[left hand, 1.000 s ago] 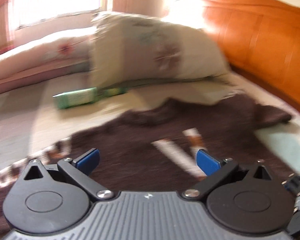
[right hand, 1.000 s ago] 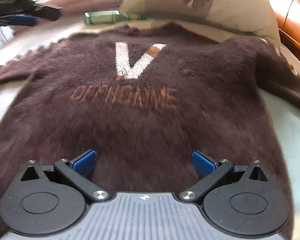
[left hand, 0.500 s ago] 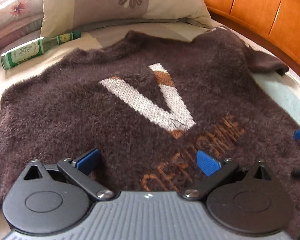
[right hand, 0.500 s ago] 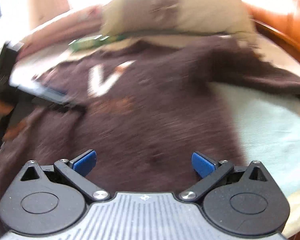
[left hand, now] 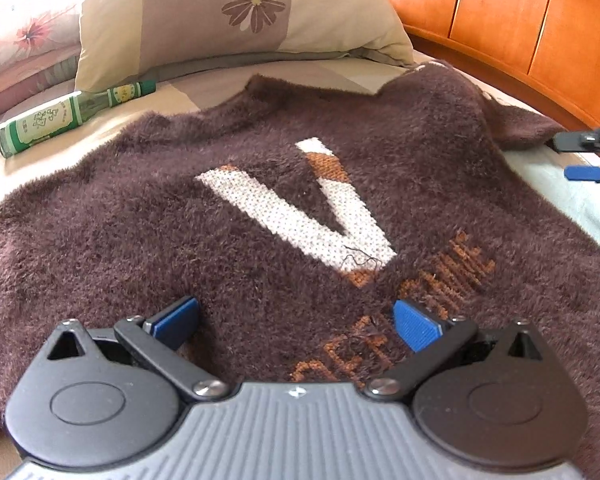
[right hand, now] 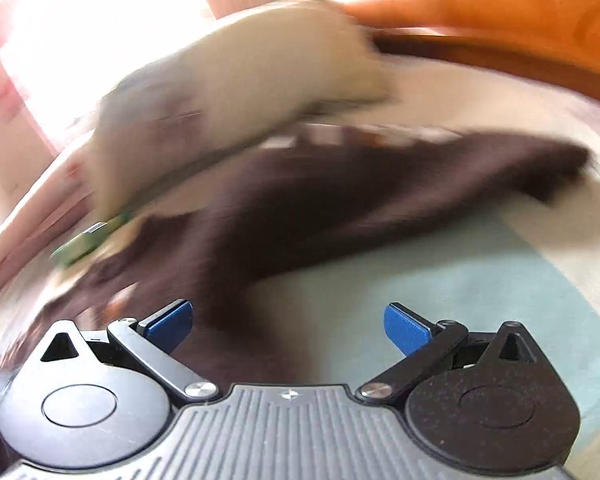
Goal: Fold clothes
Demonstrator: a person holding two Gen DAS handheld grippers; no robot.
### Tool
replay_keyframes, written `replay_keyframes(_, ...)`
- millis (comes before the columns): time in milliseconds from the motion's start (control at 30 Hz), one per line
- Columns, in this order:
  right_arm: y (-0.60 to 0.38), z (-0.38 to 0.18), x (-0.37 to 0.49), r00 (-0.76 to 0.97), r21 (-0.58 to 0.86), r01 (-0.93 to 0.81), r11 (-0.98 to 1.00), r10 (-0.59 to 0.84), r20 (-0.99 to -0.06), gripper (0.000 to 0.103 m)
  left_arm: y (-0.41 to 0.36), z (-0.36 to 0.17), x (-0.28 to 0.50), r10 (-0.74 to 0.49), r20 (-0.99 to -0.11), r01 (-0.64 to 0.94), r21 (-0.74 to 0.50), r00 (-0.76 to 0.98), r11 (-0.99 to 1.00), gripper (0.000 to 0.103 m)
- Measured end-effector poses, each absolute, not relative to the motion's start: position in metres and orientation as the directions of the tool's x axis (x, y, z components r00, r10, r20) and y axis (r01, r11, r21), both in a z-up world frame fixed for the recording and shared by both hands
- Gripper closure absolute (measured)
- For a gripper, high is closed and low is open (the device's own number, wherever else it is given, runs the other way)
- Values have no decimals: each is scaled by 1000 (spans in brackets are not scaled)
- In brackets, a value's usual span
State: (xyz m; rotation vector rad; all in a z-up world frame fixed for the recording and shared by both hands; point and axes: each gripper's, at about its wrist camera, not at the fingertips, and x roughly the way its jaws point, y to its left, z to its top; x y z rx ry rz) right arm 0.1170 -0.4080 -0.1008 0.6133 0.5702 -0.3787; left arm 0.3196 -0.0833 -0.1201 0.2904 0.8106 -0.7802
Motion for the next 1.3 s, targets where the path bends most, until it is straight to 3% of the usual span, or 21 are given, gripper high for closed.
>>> replay_keyframes(100,-456,-124,100,784,536,539,650,-154,-601,0,-83,-121,320,-514,-739,725,-50,436,687,0)
replay_keyframes(300,-525,-142,68,873,746,486,455,-218,-436,0,-84,-122,319,-517,-728,726,-38,450,686,0)
replay_keyframes(467,-560,-144,78,863,777,499,382,-301,-406,1,-83,-124,320,-532,-715,736,-38,452,676,0)
replay_keyframes(567,-572,-147,87,847,786,518,338,-336,-413,16,-82,-124,320,-538,-711,739,-37,454,672,0)
replay_keyframes(733,-595,-160,88,811,792,552,261,-390,-436,69,-82,-125,320,-546,-703,745,-35,455,667,0)
replay_keyframes(767,-599,-162,88,812,798,548,253,-392,-433,71,-82,-125,320,-547,-702,746,-35,456,665,0)
replay_keyframes(867,-611,-163,89,824,827,515,225,-396,-406,65,-82,-126,320,-552,-698,749,-34,457,662,0)
replay_keyframes(967,-612,-157,87,817,854,495,158,-420,-396,43,-81,-126,320,-557,-693,752,-33,457,658,0)
replay_keyframes(1067,-597,-147,89,781,808,573,137,-391,-487,39,-81,-127,320,-562,-688,755,-31,459,656,0)
replay_keyframes(1300,-587,-128,96,786,767,592,247,-386,-483,19,-80,-128,319,-566,-682,754,-31,464,656,0)
